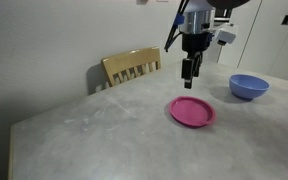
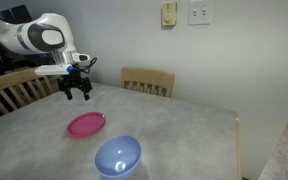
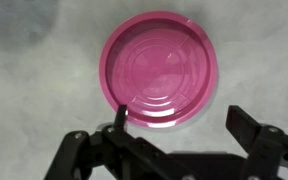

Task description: Remove the lid from the bowl

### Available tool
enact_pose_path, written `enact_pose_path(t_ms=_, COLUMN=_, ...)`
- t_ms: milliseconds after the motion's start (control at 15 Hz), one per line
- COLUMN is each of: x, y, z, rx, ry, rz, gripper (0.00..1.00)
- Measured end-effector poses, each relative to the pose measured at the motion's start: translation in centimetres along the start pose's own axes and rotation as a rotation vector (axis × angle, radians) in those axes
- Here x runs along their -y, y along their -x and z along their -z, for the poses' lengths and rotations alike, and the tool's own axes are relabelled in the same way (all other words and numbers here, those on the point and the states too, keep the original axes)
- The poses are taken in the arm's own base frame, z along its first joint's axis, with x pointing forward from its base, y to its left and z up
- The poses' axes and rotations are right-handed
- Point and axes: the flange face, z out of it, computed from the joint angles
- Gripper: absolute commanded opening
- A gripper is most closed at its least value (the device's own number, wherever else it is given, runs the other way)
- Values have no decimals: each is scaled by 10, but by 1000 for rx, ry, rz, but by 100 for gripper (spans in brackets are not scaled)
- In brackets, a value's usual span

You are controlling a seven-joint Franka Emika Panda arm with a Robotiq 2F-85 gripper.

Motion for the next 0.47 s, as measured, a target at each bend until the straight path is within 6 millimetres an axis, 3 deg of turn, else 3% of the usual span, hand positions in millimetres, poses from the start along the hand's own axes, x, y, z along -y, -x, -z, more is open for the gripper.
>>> enact_pose_path(t_ms=467, x=8, y=6, z=26, rx=-29, ry=15, rz=52, gripper=100)
